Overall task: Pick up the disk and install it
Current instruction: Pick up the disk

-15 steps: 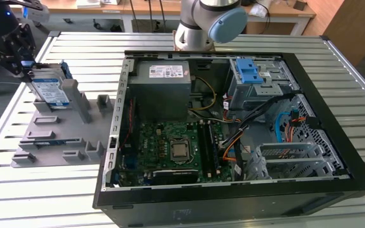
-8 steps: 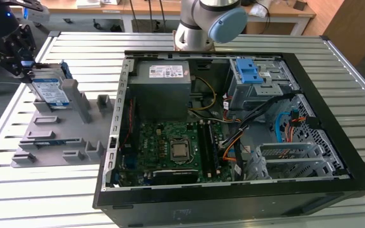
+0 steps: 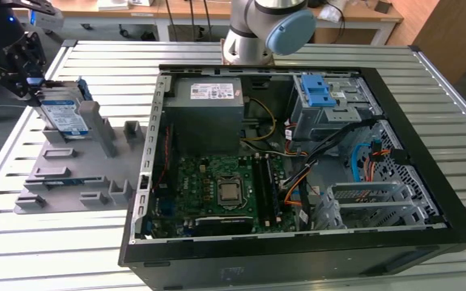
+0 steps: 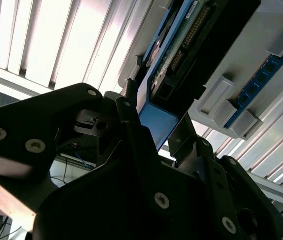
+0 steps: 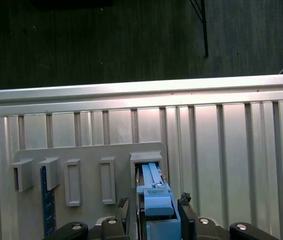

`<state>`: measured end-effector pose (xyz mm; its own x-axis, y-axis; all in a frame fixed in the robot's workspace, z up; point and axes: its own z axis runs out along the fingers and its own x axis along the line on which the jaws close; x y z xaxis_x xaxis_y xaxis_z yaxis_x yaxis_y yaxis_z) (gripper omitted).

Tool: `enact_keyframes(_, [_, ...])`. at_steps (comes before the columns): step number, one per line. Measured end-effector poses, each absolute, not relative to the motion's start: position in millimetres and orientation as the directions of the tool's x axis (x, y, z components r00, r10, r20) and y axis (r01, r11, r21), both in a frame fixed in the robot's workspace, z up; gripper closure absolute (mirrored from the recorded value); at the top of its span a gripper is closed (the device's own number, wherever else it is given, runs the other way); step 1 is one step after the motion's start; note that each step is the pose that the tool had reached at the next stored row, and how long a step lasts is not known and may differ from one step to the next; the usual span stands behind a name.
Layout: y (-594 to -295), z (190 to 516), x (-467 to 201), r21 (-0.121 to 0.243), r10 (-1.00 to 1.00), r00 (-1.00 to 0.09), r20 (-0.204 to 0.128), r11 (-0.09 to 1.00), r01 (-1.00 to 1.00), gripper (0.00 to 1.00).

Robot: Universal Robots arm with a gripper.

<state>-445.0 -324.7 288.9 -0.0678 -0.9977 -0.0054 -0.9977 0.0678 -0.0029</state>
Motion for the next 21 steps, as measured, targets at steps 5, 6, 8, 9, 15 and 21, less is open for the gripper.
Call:
enact_keyframes(5, [-324.7,288.8,-445.0,-0.003,-0.998,-0.068,-0.005,0.068,-0.998,0.58])
enact_keyframes(6, [-324.7,288.8,-445.0,-0.003,-0.998,-0.068,-0.005,0.068,-0.998,0.58])
enact_keyframes(8, [-324.7,288.8,-445.0,-0.003,-0.998,-0.068,-0.005,0.068,-0.998,0.58])
enact_keyframes(9, [-324.7,288.8,-445.0,-0.003,-0.998,-0.068,-0.005,0.068,-0.998,0.6])
enact_keyframes(15, [-324.7,288.8,-445.0,-0.003,-0.998,-0.068,-0.005,0.068,-0.998,0.63])
enact_keyframes(21, [-326.0,288.7,-445.4,-0.003,-0.999,-0.04,-0.005,0.04,-0.999,0.63])
